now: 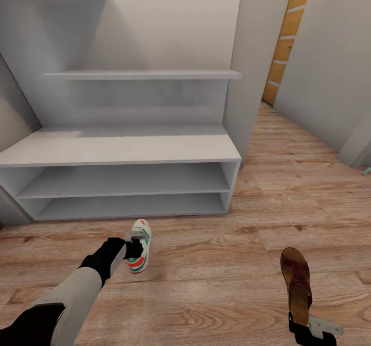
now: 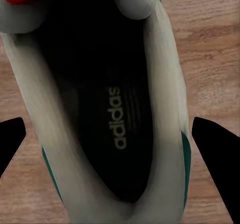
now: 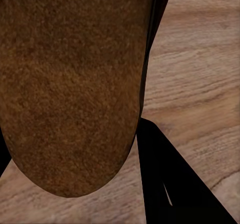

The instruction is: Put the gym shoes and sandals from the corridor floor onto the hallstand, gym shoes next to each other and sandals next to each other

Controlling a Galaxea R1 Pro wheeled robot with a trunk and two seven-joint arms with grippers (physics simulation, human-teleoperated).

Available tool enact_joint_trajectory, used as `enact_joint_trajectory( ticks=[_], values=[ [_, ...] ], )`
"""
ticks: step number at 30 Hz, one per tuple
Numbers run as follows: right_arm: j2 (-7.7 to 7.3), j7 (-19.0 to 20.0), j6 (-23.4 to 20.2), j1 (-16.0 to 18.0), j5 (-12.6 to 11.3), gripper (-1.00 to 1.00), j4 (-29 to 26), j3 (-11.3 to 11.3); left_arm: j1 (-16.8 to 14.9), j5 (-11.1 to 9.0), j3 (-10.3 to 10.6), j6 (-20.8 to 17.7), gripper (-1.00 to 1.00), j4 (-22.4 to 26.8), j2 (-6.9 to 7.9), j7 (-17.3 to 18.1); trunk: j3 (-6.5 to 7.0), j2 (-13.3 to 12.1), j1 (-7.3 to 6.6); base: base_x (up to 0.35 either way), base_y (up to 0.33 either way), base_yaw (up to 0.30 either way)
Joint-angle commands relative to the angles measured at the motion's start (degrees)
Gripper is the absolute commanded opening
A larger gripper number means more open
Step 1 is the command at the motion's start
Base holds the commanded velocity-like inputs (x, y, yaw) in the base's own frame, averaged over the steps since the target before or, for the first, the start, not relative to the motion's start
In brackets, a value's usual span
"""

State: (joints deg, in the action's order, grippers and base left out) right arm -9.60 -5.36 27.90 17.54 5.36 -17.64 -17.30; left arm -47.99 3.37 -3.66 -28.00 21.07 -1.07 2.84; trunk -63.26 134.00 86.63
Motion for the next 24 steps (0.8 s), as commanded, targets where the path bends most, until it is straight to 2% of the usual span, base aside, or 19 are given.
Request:
enact_joint_trajectory(
  ticks=[1,10,11,12,15,18,24],
  values=[
    [0.02,-0.27,0.14,0.04,0.36,-1.0,0.09,-0.19,-0.32,0.38,-0.38,-0.63,-1.0,0.11,-0.05,-0.06,-0.05,0.02,-0.01,0.0,0.0,0.0],
    [0.02,-0.11,0.14,0.04,0.27,-1.0,0.06,-0.19,-0.36,0.33,-0.04,-0.47,-1.0,1.19,-0.03,-1.43,-0.05,0.02,-0.01,0.0,0.0,0.0],
    [0.04,-0.12,0.14,0.04,0.24,-1.0,0.08,-0.19,-0.35,0.31,0.79,-0.72,-1.0,2.88,-0.2,-1.46,-0.05,0.02,-0.01,0.0,0.0,0.0],
    [0.09,-0.14,0.14,0.04,0.2,-1.0,0.08,-0.19,-0.37,0.4,4.67,-1.43,-1.0,7.27,-1.19,-1.5,-0.05,0.02,-0.01,0.0,0.0,0.0],
    [0.1,-0.12,0.14,0.03,0.19,-1.0,0.07,-0.19,-0.48,0.45,8.15,-3.5,-1.0,9.14,-1.91,-1.54,-0.05,0.02,-0.01,0.0,0.0,0.0],
    [0.09,-0.12,0.14,0.04,0.18,-1.0,0.0,-0.19,-0.49,0.42,9.45,-5.05,-1.0,9.78,-2.15,-1.59,-0.05,0.02,-0.01,0.0,0.0,0.0],
    [0.11,-0.17,0.14,0.04,0.18,-1.0,-0.07,-0.19,-0.27,0.41,9.95,-5.66,-1.0,10.35,-2.14,-1.61,-0.05,0.02,-0.01,0.008,0.0,0.0]
  ],
)
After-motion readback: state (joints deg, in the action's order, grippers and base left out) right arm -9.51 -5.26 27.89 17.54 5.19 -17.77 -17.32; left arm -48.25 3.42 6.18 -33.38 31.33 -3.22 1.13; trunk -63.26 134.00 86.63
